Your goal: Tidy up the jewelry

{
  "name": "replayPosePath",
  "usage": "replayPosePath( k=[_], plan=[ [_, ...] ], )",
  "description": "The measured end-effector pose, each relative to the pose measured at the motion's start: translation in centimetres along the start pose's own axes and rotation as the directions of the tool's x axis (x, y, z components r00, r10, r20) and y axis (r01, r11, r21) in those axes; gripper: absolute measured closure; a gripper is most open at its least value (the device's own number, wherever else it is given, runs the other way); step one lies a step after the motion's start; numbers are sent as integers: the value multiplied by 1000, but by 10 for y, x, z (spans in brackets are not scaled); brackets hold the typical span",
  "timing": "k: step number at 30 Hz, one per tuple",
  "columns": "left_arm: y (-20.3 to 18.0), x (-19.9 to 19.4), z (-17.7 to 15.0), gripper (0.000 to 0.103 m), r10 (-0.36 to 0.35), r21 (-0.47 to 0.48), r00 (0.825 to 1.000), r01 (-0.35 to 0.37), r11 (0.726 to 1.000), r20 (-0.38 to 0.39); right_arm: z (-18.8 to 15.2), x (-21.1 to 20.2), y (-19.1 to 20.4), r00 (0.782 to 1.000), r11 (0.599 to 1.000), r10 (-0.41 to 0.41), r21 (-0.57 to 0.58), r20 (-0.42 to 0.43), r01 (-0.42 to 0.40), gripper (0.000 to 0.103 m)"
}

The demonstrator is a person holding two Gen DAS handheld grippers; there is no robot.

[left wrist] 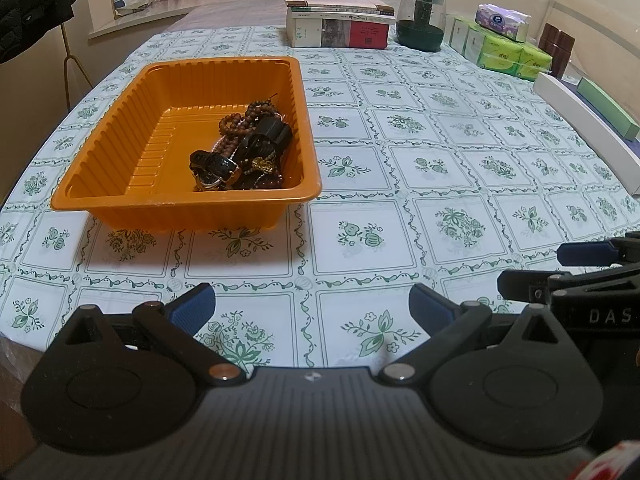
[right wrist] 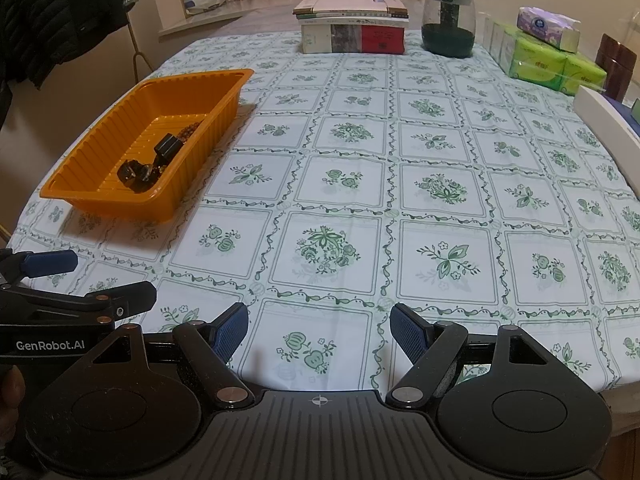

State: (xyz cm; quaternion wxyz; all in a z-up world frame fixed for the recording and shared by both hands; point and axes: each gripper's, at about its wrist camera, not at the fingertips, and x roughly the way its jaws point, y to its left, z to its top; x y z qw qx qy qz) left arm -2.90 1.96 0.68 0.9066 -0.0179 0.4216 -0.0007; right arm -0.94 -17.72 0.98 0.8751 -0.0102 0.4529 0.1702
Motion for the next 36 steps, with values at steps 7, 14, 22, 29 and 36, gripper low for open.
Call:
replayPosePath(
  k=[7,14,22,29,36],
  plan=[
    [0,0,0,0,-1,0,1000,1,1000,0,0,0,0,1000,1000,0,-1,0,0,25],
    [0,0,0,0,-1,1,1000,1,1000,0,1,0,0,1000,1000,1,0,-1,-1,25],
    [0,0,0,0,0,0,1000,0,1000,-1,-1,1,-1,1000,1000,0,3,-3,0,25],
    [0,0,0,0,0,0,1000,0,1000,-1,-1,1,-1,1000,1000,1,4,-3,-1,25],
    [0,-1,-2,0,-7,-4,1000,7,1000,8,-1,1,-1,1000,1000,0,6,-2,0,25]
  ],
)
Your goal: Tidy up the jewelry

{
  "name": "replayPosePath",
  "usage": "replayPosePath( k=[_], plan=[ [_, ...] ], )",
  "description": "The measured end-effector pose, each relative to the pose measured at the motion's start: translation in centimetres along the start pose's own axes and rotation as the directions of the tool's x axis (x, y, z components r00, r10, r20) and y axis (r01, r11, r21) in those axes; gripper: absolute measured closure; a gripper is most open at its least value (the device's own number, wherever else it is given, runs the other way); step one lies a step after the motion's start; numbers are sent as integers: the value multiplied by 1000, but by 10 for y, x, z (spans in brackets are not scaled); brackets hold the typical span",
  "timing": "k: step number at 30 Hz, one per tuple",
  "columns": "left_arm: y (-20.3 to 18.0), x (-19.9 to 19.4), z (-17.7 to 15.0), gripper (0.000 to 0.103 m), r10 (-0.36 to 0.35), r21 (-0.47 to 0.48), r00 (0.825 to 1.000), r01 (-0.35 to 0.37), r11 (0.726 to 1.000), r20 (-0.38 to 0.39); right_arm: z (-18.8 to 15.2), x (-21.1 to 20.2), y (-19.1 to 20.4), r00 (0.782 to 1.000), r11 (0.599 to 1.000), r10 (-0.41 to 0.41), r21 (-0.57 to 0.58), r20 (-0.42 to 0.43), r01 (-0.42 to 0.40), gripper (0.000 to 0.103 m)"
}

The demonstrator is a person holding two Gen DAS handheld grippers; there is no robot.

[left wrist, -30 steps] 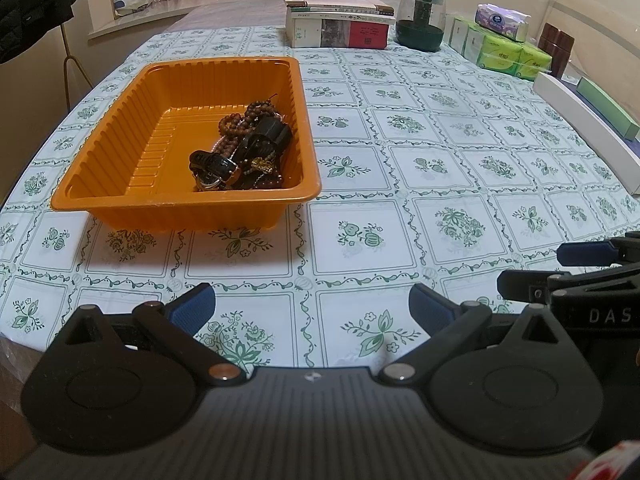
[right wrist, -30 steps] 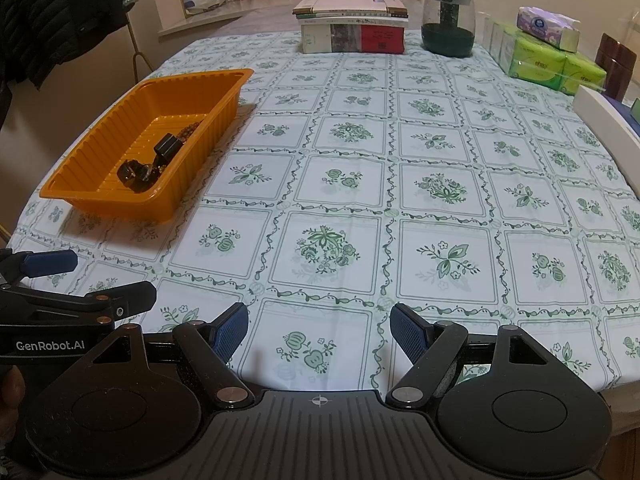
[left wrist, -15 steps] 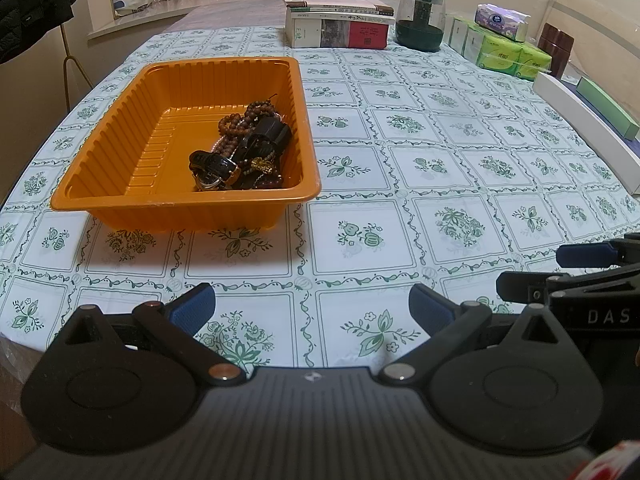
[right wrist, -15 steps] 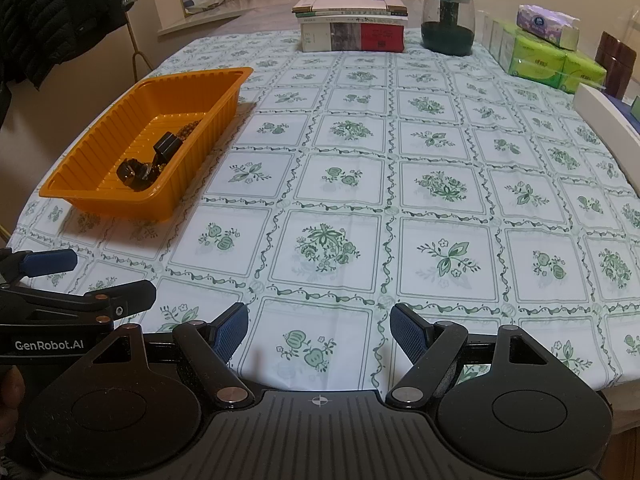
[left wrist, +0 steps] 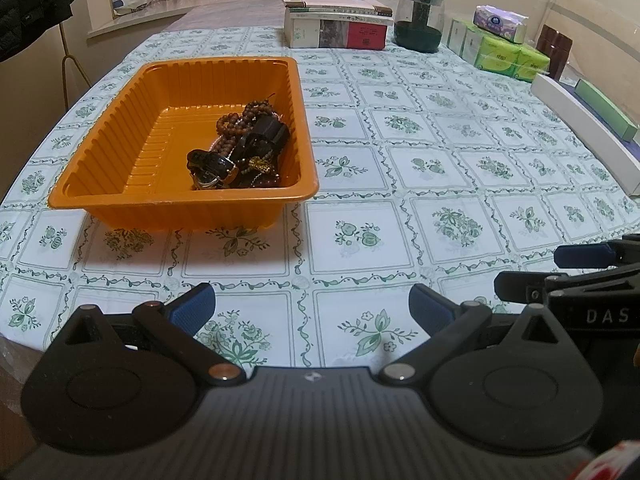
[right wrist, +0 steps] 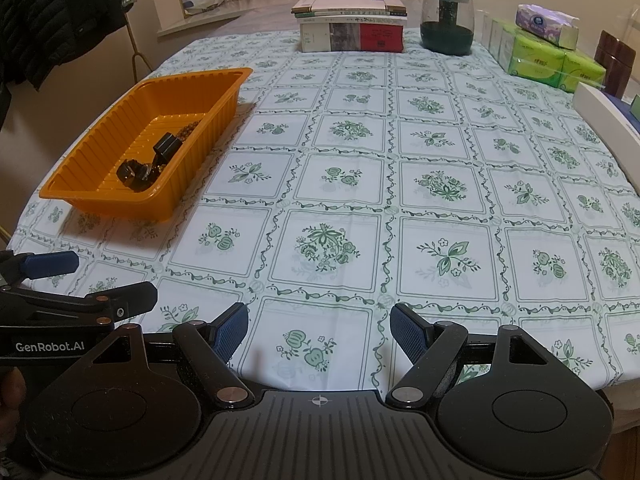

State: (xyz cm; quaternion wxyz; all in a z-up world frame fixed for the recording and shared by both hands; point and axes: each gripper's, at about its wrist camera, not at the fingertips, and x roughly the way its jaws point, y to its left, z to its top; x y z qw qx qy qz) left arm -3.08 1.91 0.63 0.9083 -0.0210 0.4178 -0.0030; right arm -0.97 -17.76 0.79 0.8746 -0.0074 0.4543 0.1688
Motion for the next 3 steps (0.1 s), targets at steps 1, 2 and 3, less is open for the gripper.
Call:
replayPosePath(
  k=[1,2,3],
  plan=[
    [0,-1,0,0,3,0,1000,-3,1000,5,0,0,0,1000,1000,0,0,1,0,25],
    [0,-1,0,0,3,1,1000,-3,1000,7,0,0,0,1000,1000,0,1,1,0,25],
    [0,-1,0,0,-1,1,1000,1,1000,8,-1,0,1,1000,1000,0,2,1,0,25]
  ],
)
